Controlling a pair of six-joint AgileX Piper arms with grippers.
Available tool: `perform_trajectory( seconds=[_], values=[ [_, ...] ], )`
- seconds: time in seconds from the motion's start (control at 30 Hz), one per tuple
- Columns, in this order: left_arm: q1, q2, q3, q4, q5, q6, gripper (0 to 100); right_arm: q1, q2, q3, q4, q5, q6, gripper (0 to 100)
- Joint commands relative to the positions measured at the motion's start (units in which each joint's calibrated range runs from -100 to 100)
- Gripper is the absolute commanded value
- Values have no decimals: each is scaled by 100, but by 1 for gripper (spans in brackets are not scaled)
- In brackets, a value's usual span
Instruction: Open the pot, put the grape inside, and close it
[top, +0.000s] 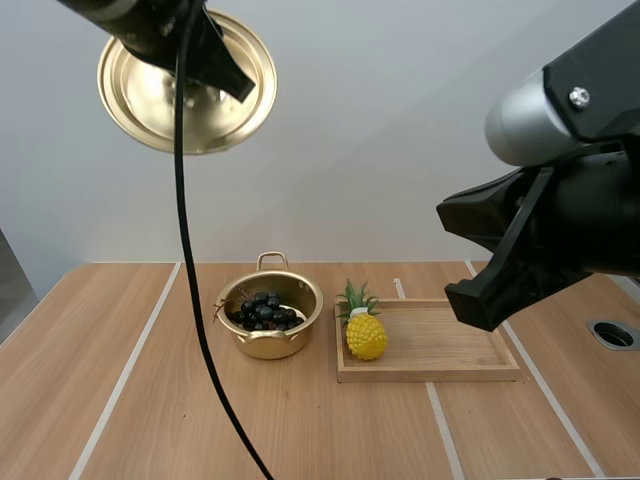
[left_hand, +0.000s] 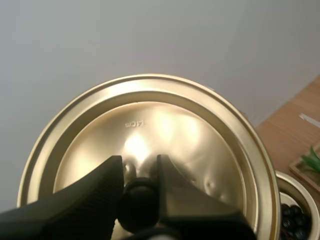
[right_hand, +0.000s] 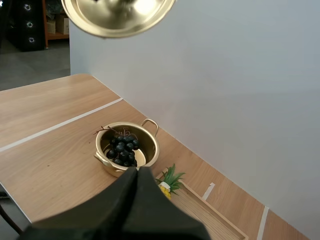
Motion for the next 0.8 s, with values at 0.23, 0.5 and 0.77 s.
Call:
perform_trajectory(
  seconds=[0.23, 0.5, 0.77],
  values=[
    [-2, 178, 1250, -599, 38, 1380, 0, -20, -60, 8, 15, 0, -4, 0],
    [-2, 1265, 1295, -599, 510, 1839, 0, -20, -60, 8, 14, 0, -17, 0],
    [-2, 2190, 1278, -607, 719, 2270, 0, -20, -60, 8, 14, 0, -17, 0]
  ],
)
